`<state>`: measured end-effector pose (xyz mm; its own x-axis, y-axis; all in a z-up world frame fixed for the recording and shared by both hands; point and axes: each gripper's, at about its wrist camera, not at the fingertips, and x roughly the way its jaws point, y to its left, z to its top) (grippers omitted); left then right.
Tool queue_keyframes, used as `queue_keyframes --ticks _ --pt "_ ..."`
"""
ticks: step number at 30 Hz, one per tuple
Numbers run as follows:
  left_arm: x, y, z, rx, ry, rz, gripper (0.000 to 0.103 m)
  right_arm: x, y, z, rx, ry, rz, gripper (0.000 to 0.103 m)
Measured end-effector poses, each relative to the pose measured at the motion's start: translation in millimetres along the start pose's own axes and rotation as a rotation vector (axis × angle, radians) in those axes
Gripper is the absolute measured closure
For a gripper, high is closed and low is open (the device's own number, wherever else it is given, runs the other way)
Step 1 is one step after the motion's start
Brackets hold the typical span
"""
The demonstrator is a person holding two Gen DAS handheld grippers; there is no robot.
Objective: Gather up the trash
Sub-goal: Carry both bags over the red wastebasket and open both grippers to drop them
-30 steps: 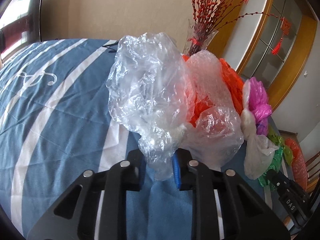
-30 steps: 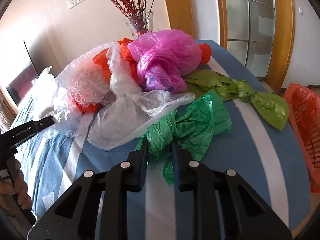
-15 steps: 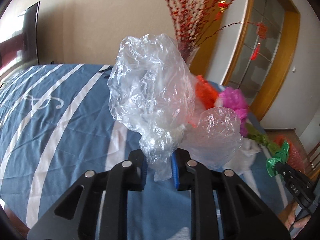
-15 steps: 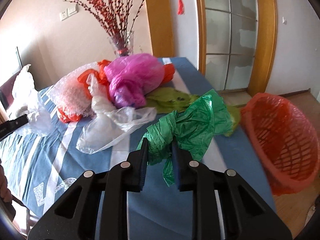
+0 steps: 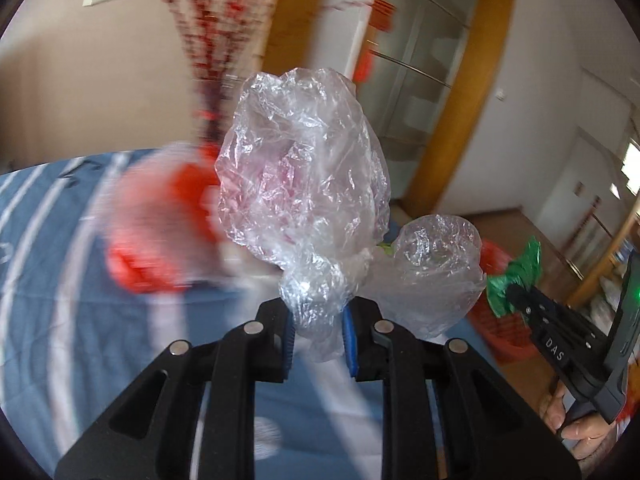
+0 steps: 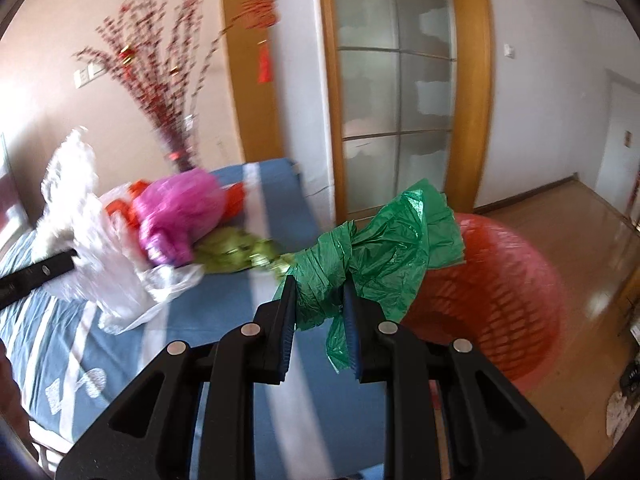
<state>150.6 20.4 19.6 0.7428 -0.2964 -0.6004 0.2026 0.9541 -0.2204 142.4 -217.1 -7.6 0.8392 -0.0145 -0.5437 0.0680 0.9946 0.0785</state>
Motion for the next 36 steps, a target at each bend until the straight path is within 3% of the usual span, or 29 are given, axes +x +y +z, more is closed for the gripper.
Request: queue_keyframes --ticks 8,16,31,34,36 --pt "60.4 -77.6 3.7 0.067 0.095 -0.137 0.082 -9.5 -63.5 5.7 0.096 -0.028 -0.108 0.08" --pt "113.5 -129.7 7.2 0.117 0.169 -0.208 0.082 -3.0 -104.4 3.2 0.159 -0.017 -0.161 0.08" --pt "158.1 -158.8 4.4 0.169 0.235 -0.253 0.081 14.8 -129.2 12.6 0.193 -0.022 -0.155 0.079" --pt "164.0 -159.6 4.3 0.173 0.242 -0.259 0.08 15.4 -135.3 13.9 0.214 -0.029 -0.153 0.077" --pt "167.3 -162.4 2.4 0.174 0.248 -0.263 0.073 16.0 -139.8 14.8 0.233 -0.035 -0.148 0.072"
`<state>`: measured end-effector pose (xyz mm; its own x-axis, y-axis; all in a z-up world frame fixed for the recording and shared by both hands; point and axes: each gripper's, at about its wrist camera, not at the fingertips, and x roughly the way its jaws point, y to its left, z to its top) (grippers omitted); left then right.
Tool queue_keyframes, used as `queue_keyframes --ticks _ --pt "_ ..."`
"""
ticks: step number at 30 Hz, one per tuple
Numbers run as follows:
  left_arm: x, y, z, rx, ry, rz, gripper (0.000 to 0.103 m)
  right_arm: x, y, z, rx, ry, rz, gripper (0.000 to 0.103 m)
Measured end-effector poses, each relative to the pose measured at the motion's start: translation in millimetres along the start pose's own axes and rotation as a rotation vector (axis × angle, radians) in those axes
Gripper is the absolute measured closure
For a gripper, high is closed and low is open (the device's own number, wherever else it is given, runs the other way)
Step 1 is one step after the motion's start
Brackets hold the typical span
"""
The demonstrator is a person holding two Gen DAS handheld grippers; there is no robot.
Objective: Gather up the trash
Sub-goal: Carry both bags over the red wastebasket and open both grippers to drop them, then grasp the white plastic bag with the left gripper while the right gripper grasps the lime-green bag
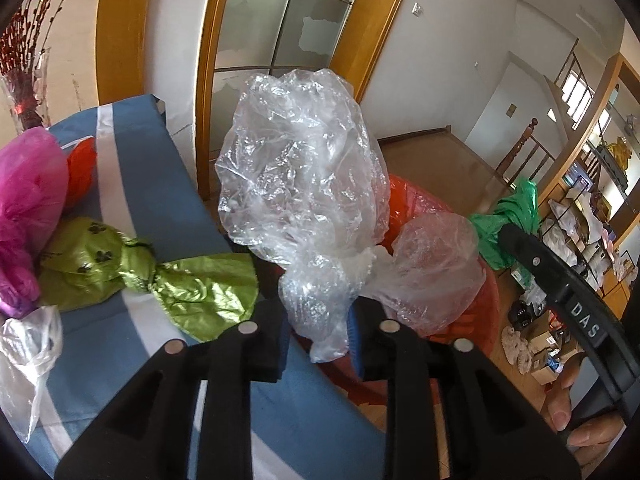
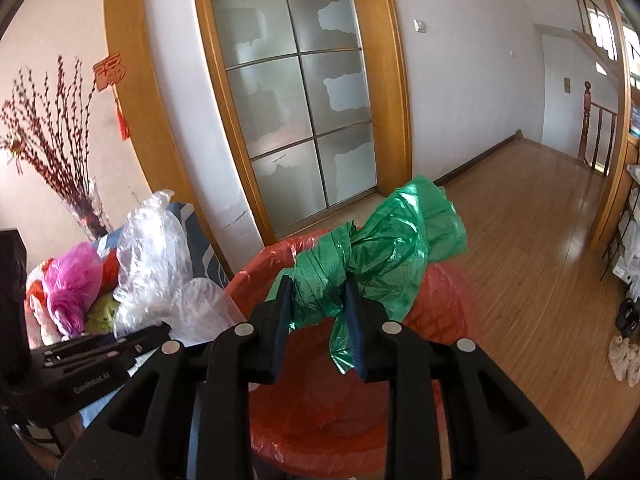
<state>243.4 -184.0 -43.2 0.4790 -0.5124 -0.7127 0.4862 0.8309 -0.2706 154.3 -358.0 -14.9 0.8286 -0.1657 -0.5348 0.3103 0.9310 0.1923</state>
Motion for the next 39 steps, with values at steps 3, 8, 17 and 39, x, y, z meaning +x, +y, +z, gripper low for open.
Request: queue_keyframes --ticks 3,8,17,39 --pt "8.2 -1.6 -0.4 0.002 0.013 -0.005 0.064 1.8 -5.3 -1.5 0.015 -0.001 -0.01 0.058" --pt "15.8 1.1 -5.0 -0.005 0.037 -0.009 0.056 4.1 -9.7 -5.1 0.036 0.012 -0.019 0.053" --pt "12.3 1.8 -12.2 -0.009 0.045 -0.04 0.051 0.7 -13.0 -6.7 0.054 0.012 -0.048 0.048" --pt "-73.7 62.5 -40.3 -0.029 -0.075 0.176 0.045 -13.8 25.2 -10.8 -0.038 0.001 0.008 0.045"
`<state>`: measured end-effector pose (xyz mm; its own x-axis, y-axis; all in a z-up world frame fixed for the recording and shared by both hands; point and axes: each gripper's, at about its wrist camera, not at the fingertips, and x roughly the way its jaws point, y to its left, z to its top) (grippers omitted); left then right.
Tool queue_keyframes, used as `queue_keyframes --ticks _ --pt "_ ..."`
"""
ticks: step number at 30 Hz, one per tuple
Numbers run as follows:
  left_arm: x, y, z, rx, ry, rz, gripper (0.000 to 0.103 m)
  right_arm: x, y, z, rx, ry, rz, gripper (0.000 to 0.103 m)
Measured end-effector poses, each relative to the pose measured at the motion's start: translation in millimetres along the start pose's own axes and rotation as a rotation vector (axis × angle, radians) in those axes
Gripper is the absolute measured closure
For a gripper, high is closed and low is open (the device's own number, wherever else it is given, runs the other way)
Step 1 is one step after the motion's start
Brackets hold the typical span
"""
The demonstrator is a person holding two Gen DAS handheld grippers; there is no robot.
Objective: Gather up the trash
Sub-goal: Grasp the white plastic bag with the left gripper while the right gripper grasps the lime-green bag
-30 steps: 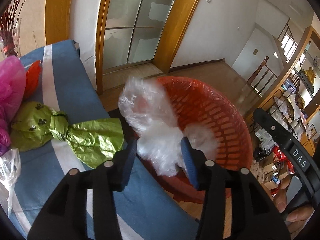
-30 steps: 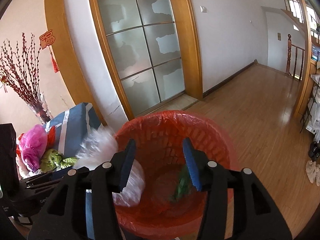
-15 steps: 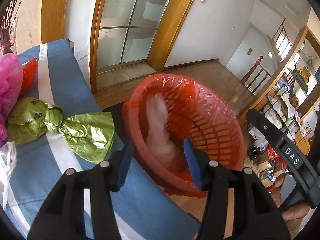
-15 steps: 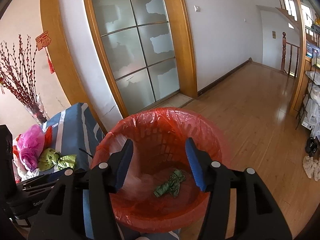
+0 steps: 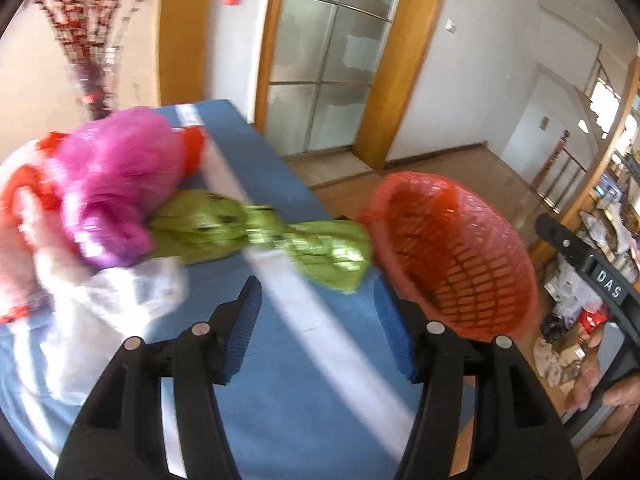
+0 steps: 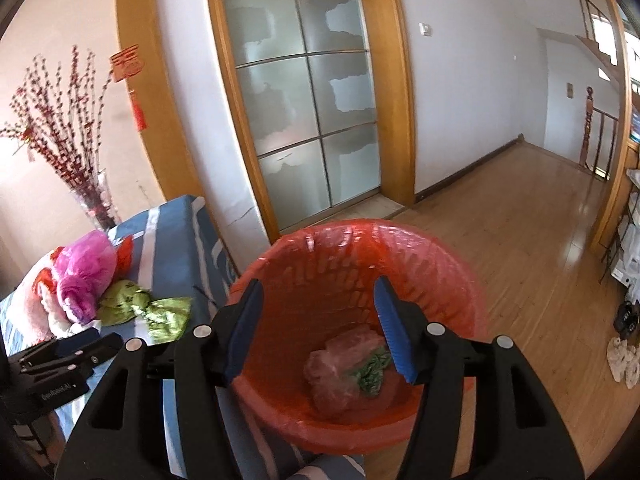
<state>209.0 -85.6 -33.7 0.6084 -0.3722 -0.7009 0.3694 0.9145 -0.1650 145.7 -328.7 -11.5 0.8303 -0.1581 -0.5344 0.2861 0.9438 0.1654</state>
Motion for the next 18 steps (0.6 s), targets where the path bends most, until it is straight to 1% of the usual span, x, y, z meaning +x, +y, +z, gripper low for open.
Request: queue_keyframes --ticks 3,7,11,14,18 --pt "-18.5 27.0 -6.4 -0.022 -0.027 0.062 0.045 -0.2 16.0 -1.7 -0.025 0.008 0.033 0.045" --pt "-39.9 67.2 -13.3 -0.071 -0.058 0.166 0.044 2.2 41.3 -6.4 -0.065 0.027 0.082 0.045" --pt "-52.2 112.3 -18.8 -0.15 -0.056 0.247 0.043 8.8 73.1 -14.6 -0.098 0.062 0.147 0.045" --pt "-51.1 134.9 -20.9 -0.203 -0.043 0.272 0.043 12.2 94.9 -21.8 -0.132 0.082 0.186 0.045" --pt "-40.7 144.9 -21.8 -0.225 -0.01 0.281 0.044 13.8 114.2 -29.5 -0.165 0.103 0.217 0.045"
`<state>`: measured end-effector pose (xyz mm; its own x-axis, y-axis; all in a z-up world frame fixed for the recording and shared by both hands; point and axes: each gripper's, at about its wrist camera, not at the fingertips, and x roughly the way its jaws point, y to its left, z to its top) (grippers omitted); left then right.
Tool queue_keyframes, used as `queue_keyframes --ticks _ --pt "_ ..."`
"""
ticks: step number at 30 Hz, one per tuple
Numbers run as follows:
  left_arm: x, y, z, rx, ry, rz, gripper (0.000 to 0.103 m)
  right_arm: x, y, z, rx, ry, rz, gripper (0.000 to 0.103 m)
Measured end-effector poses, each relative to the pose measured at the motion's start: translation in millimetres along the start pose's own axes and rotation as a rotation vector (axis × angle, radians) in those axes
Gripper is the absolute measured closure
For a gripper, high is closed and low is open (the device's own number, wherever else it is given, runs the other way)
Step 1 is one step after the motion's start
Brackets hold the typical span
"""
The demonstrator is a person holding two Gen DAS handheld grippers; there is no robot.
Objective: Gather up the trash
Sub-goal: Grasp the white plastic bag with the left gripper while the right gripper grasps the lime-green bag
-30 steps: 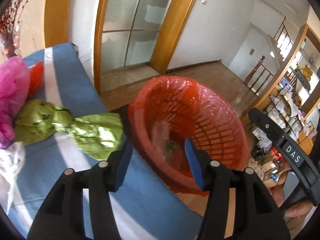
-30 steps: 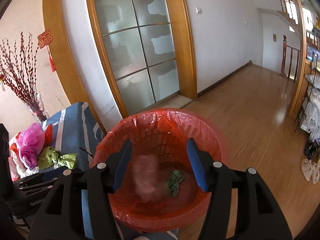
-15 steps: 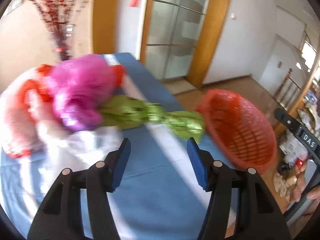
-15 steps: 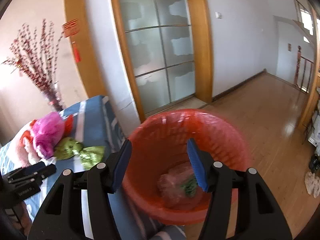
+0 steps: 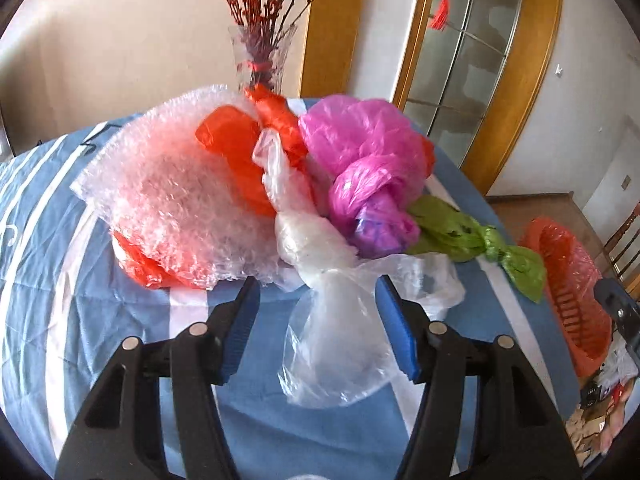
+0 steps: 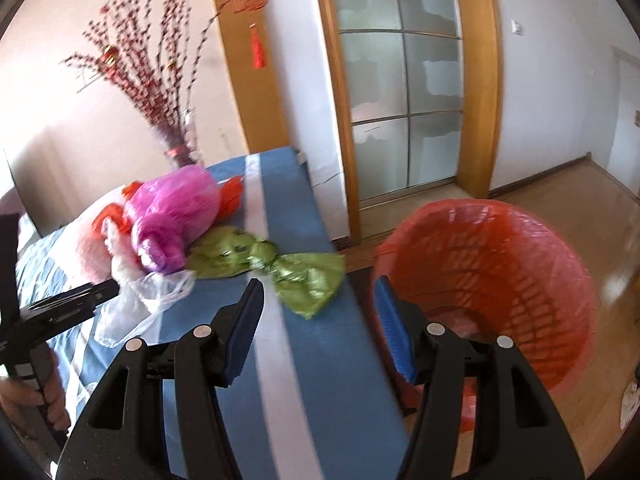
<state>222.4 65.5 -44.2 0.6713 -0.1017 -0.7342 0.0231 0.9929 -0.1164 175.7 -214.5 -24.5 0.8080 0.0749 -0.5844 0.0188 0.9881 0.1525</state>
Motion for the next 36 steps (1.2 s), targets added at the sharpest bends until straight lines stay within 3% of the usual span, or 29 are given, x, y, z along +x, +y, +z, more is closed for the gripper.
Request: queue_keyframes --ticks 4,7,11,14,25,36 --pt "19.3 0.6 -0.1 -0.008 0.055 0.005 0.045 4.7 9.2 -0.5 -0.014 0.014 0.013 0.045" --pt "22.2 -1.4 -3.1 0.003 0.064 0.02 0.054 8.9 12.7 -1.2 -0.021 0.023 0.017 0.045" --pt "21.9 -5.0 -3.6 0.007 0.071 -0.03 0.086 16.1 17.0 -1.9 -0.028 0.036 0.021 0.045" --pt "16.3 -5.0 -4.6 0.015 0.048 -0.052 0.093 21.1 20.9 -0.5 -0.038 0.039 0.026 0.045" --pt "-32.8 4.6 8.2 0.059 -0.098 -0.021 0.094 79.0 39.6 18.2 -0.07 0.107 0.055 0.045" --pt "-37.7 20.4 12.6 0.027 -0.11 0.005 0.094 127.2 40.3 24.5 -0.075 0.235 0.065 0.049"
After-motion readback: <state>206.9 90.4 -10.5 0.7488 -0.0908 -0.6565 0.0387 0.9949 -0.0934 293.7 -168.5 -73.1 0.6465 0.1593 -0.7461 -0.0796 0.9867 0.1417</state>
